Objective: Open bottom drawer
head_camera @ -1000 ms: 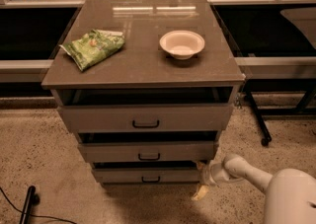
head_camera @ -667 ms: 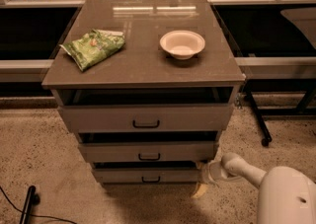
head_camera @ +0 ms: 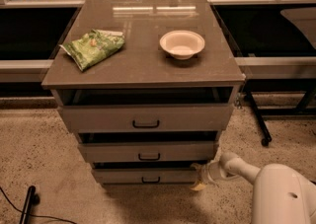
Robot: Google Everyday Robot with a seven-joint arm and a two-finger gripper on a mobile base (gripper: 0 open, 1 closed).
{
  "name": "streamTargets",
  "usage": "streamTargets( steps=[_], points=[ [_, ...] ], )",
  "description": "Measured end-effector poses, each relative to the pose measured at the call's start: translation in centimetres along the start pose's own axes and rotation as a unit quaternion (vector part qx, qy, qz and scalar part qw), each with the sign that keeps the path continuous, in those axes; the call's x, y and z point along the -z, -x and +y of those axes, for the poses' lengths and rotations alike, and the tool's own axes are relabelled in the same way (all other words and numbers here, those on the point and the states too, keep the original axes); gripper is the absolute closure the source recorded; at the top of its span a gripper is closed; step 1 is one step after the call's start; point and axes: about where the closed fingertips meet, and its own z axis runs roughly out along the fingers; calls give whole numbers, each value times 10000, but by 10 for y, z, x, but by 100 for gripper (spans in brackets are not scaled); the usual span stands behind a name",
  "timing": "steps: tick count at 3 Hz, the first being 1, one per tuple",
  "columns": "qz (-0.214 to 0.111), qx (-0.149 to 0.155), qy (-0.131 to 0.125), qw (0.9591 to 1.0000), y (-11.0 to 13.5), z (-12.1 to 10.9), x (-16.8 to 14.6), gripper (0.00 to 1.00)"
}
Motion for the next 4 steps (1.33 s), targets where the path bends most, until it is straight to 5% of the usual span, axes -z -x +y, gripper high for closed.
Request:
streamTargets(
  steps=[1,3,4],
  points=[
    [8,0,11,10000,-1,1,0,47],
    [8,0,11,10000,-1,1,-1,2],
    [10,-1,13,10000,-1,1,-1,0]
  ],
)
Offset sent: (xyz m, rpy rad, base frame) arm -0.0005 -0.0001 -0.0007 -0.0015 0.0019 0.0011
